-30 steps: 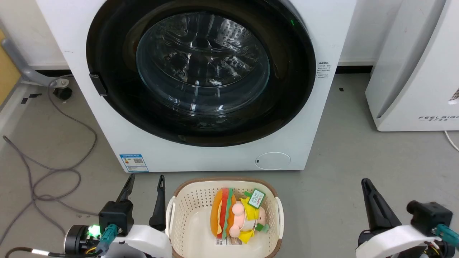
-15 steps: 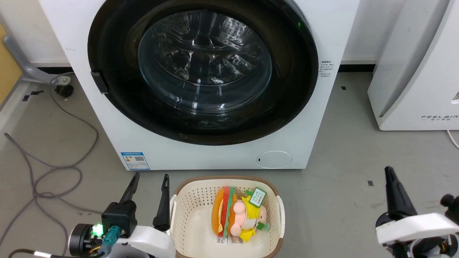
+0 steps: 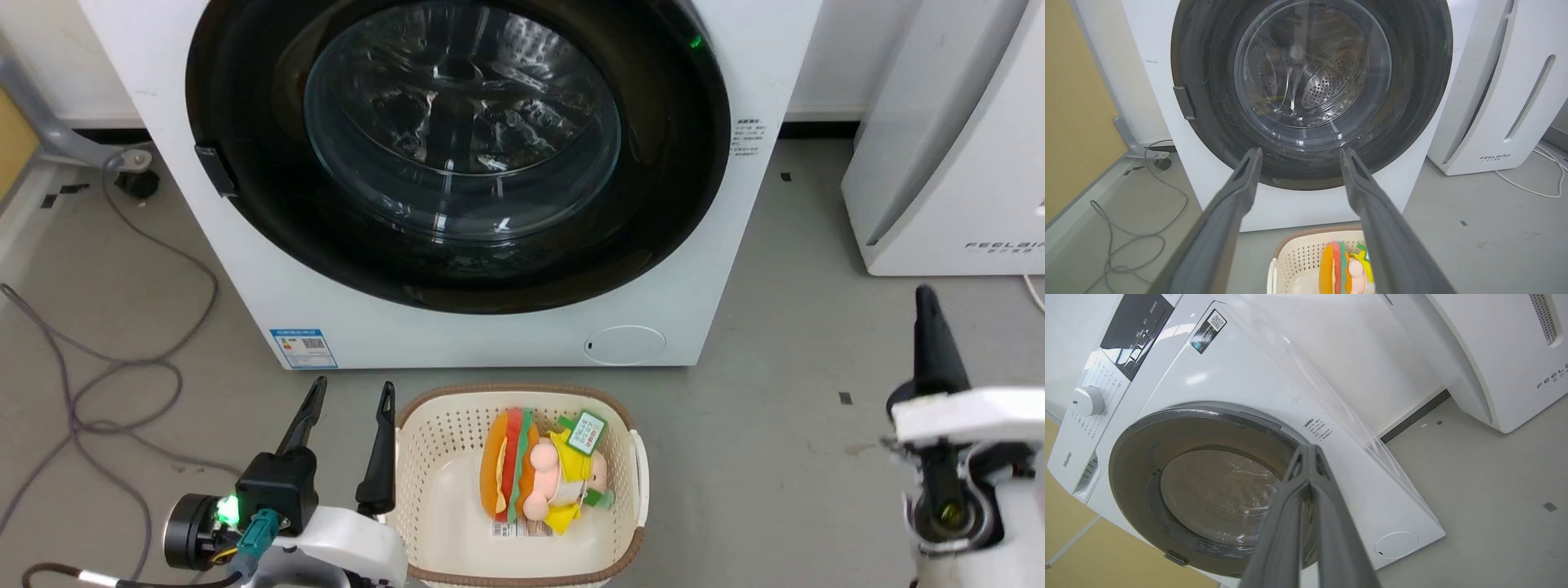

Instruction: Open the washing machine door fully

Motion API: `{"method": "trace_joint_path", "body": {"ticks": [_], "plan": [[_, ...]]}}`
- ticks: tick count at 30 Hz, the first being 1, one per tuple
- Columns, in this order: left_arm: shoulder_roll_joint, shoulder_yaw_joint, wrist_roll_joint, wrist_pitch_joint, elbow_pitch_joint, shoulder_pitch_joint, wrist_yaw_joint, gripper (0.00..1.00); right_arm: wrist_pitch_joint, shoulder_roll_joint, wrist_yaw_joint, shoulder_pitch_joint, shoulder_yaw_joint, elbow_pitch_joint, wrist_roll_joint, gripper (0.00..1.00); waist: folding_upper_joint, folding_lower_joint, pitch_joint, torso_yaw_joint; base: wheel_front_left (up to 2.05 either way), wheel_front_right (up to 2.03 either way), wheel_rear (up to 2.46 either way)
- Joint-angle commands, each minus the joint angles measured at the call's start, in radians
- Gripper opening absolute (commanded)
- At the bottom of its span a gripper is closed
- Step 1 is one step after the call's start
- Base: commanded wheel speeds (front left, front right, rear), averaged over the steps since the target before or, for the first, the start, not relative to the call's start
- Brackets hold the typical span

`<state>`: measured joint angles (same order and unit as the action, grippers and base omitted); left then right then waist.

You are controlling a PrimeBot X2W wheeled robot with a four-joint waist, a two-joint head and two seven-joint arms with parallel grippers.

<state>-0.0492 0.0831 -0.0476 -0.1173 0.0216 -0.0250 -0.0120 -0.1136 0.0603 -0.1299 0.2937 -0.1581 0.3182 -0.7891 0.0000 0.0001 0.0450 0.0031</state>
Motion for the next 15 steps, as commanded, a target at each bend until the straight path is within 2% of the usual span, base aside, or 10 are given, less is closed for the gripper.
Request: {"method": "trace_joint_path", "body": {"ticks": [1,15], "plan": [[-0.001,0.003,-0.006,-0.011,-0.003,-0.018,-0.003,1.0,-0.004,0.013,0.0,0.048,-0.008,0.028,-0.043,0.0,0.0,-0.0001,0.008,0.001,0.0,0.0,0.0],[-0.001,0.012,-0.007,-0.04,-0.017,-0.063,-0.019,1.0,0.096,0.131,-0.001,0.385,0.011,0.277,-0.243,0.0,0.0,-0.0001,0.083,0.008,0.0,0.0,0.0]]}}
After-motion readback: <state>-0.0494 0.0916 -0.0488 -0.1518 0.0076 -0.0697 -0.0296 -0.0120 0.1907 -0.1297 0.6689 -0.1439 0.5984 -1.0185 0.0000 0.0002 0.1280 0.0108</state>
